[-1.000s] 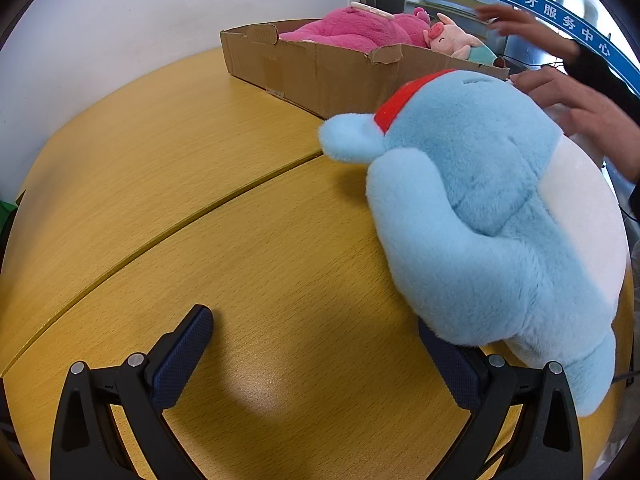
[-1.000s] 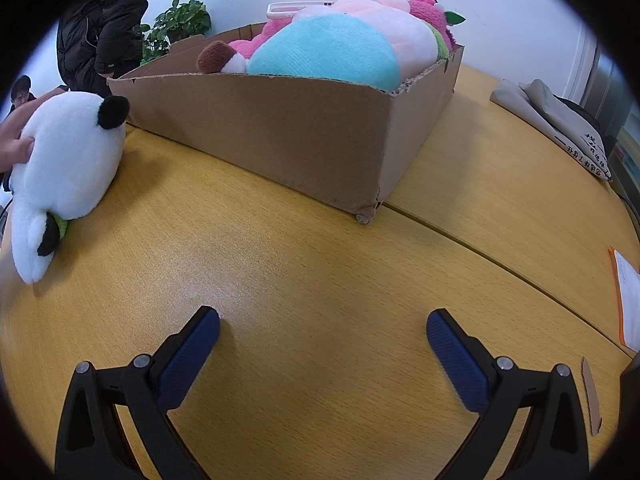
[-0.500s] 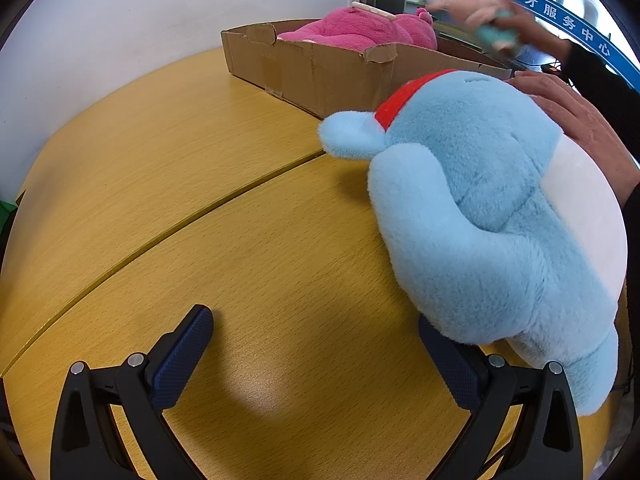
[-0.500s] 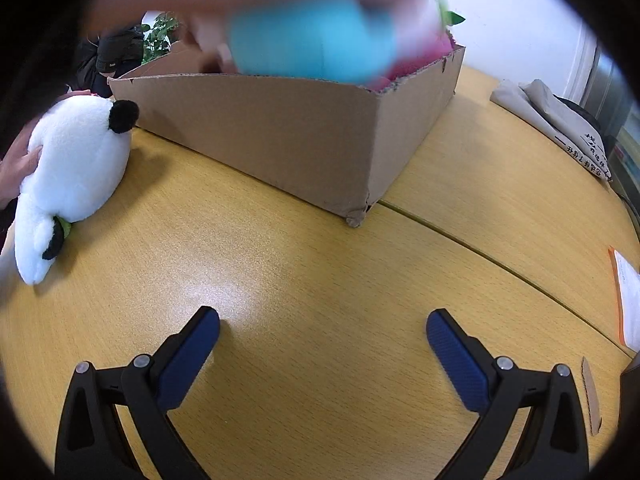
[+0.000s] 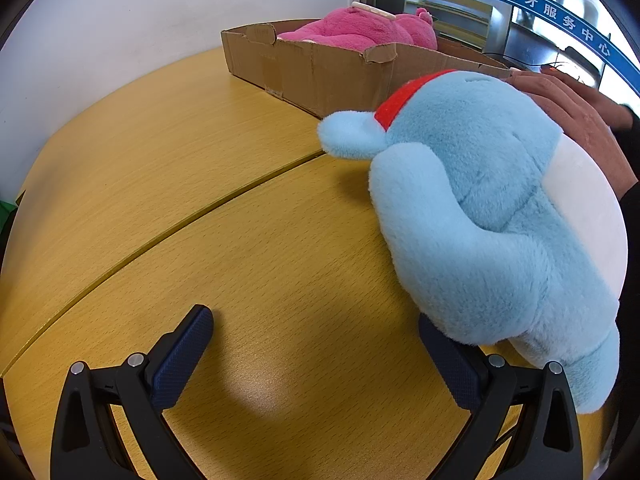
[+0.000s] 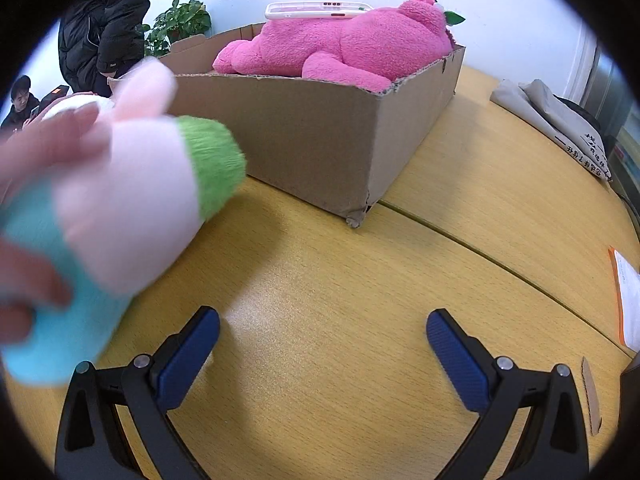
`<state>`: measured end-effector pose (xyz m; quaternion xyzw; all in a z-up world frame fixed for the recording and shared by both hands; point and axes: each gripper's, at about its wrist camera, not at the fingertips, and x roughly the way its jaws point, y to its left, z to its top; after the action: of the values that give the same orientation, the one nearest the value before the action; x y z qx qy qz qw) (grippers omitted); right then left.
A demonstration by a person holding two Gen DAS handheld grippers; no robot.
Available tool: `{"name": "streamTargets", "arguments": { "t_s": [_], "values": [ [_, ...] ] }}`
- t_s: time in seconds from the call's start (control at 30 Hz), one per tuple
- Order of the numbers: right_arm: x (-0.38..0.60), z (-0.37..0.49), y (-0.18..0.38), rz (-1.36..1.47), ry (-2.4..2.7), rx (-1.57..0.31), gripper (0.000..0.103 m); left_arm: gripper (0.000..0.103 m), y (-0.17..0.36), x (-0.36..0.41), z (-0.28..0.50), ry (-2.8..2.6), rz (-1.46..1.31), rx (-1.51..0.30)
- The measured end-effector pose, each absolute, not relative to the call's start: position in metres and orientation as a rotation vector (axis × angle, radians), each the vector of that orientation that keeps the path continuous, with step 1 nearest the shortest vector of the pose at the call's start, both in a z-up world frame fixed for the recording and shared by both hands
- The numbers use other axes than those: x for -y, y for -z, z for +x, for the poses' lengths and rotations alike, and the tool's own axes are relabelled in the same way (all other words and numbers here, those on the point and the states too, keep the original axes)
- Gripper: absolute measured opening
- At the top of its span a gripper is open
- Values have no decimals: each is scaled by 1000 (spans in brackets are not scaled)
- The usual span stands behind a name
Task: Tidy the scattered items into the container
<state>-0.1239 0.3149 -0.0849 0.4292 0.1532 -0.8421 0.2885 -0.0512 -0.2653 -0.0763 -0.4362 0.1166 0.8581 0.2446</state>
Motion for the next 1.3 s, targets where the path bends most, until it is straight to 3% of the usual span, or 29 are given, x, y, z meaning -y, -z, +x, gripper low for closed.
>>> {"name": "streamTargets", "arguments": {
  "t_s": [1.3],
  "values": [
    [-317,-131,86,1145,2248,-408,103,103,75,266,-46,-2345,-1191,-318]
  ]
}}
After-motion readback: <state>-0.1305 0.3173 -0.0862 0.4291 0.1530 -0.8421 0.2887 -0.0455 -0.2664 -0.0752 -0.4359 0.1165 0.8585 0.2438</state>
